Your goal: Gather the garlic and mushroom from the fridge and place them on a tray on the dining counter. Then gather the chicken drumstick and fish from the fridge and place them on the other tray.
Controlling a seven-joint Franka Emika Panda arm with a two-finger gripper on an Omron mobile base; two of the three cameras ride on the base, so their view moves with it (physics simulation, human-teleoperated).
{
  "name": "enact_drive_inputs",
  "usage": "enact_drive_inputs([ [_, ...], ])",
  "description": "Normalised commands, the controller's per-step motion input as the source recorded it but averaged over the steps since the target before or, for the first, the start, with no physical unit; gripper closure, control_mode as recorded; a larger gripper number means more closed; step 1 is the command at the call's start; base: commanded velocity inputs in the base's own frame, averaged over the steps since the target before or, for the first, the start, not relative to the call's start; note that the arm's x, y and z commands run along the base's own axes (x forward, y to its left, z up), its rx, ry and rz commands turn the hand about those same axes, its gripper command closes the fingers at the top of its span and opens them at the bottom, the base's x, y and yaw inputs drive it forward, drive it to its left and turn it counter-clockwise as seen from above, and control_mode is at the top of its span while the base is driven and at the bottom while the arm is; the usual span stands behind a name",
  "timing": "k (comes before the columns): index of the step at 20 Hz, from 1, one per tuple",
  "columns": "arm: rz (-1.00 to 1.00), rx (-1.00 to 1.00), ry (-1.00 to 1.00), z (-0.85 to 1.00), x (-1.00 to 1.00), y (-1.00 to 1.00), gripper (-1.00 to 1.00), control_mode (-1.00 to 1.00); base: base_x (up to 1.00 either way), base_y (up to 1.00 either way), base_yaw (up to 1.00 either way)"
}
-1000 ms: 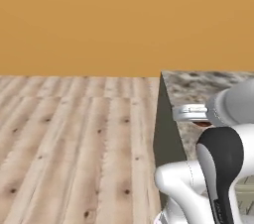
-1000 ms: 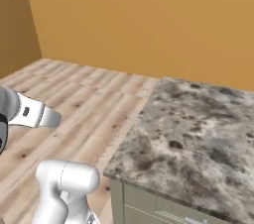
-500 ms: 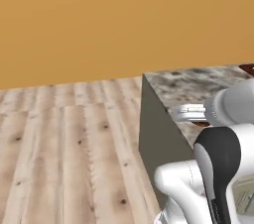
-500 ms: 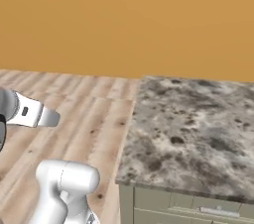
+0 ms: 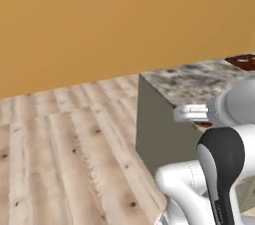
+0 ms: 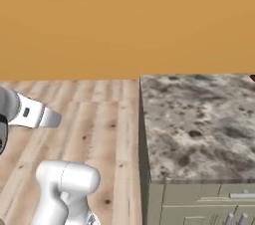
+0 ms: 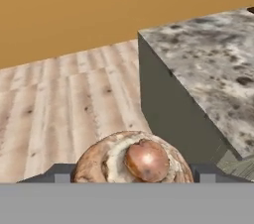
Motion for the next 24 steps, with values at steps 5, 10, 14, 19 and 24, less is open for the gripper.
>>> enact_drive_inputs([
  [5,0.00,0.00,0.00,0.00,0.00,0.00,1.00,1.00,0.74,0.93,-0.26],
  [10,0.00,0.00,0.00,0.00,0.00,0.00,1.00,1.00,0.96,0.83,-0.29],
  [14,0.00,0.00,0.00,0.00,0.00,0.00,1.00,1.00,1.00,0.78,-0.32],
  [19,0.00,0.00,0.00,0.00,0.00,0.00,1.00,1.00,1.00,0.72,-0.33],
  [24,0.00,0.00,0.00,0.00,0.00,0.00,1.00,1.00,1.00,0.70,-0.34],
])
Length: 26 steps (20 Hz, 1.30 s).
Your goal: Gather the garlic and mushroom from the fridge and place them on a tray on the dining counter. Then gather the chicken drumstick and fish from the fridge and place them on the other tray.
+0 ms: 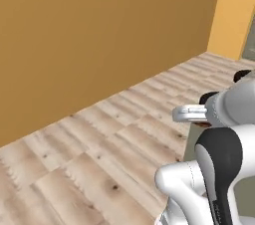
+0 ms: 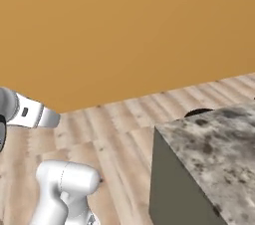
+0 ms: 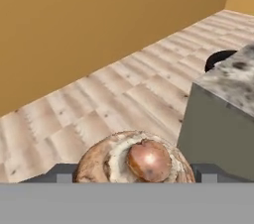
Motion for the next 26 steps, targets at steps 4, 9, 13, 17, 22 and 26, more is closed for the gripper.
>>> enact_drive_inputs([
  [4,0.00,0.00,0.00,0.00,0.00,0.00,1.00,1.00,0.91,0.61,-0.36],
  [9,0.00,0.00,0.00,0.00,0.00,0.00,1.00,1.00,0.64,0.51,-0.46],
  [13,0.00,0.00,0.00,0.00,0.00,0.00,1.00,1.00,0.54,0.43,-0.48],
  [17,0.00,0.00,0.00,0.00,0.00,0.00,1.00,1.00,0.53,0.54,-0.49],
  [22,0.00,0.00,0.00,0.00,0.00,0.00,1.00,1.00,0.64,0.55,-0.48],
  [26,0.00,0.00,0.00,0.00,0.00,0.00,1.00,1.00,0.75,0.63,-0.46],
])
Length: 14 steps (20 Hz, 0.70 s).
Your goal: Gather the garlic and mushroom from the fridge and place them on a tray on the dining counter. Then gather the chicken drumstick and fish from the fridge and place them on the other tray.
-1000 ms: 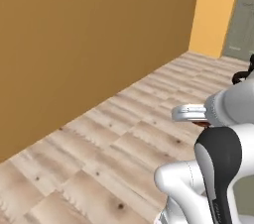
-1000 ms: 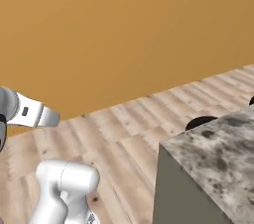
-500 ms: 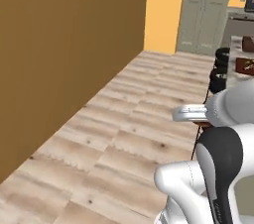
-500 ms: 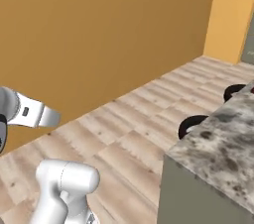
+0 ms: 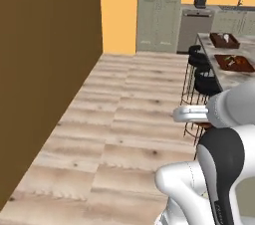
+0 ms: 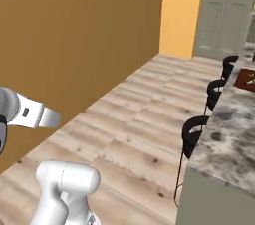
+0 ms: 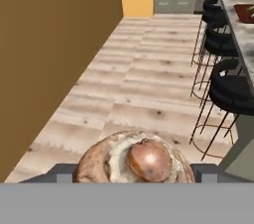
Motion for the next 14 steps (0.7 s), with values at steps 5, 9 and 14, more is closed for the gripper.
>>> enact_drive_inputs([
  [5,0.00,0.00,0.00,0.00,0.00,0.00,1.00,1.00,0.84,0.63,-0.44],
  [9,0.00,0.00,0.00,0.00,0.00,0.00,1.00,1.00,0.86,0.60,-0.44],
  [14,0.00,0.00,0.00,0.00,0.00,0.00,1.00,1.00,0.84,0.57,-0.43],
])
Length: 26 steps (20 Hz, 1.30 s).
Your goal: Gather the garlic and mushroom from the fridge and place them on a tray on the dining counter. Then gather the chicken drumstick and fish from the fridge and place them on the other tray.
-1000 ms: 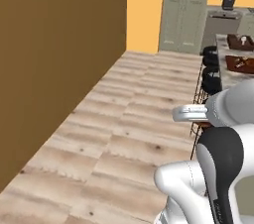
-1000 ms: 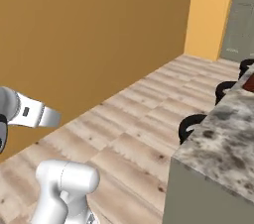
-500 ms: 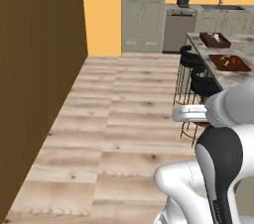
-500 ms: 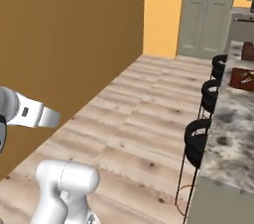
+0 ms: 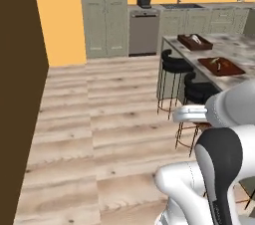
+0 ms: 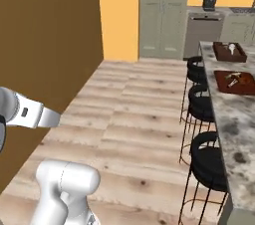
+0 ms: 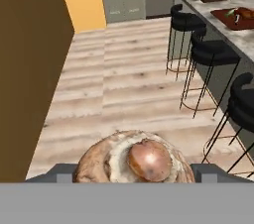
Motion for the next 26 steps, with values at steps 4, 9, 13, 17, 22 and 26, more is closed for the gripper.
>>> enact_drive_inputs([
  [4,0.00,0.00,0.00,0.00,0.00,0.00,1.00,1.00,0.83,0.55,-0.43],
  [9,0.00,0.00,0.00,0.00,0.00,0.00,1.00,1.00,0.85,0.59,-0.43],
  [13,0.00,0.00,0.00,0.00,0.00,0.00,1.00,1.00,0.85,0.64,-0.43],
  [17,0.00,0.00,0.00,0.00,0.00,0.00,1.00,1.00,0.87,0.68,-0.43],
  [22,0.00,0.00,0.00,0.00,0.00,0.00,1.00,1.00,0.89,0.69,-0.42],
  [26,0.00,0.00,0.00,0.00,0.00,0.00,1.00,1.00,0.90,0.69,-0.43],
])
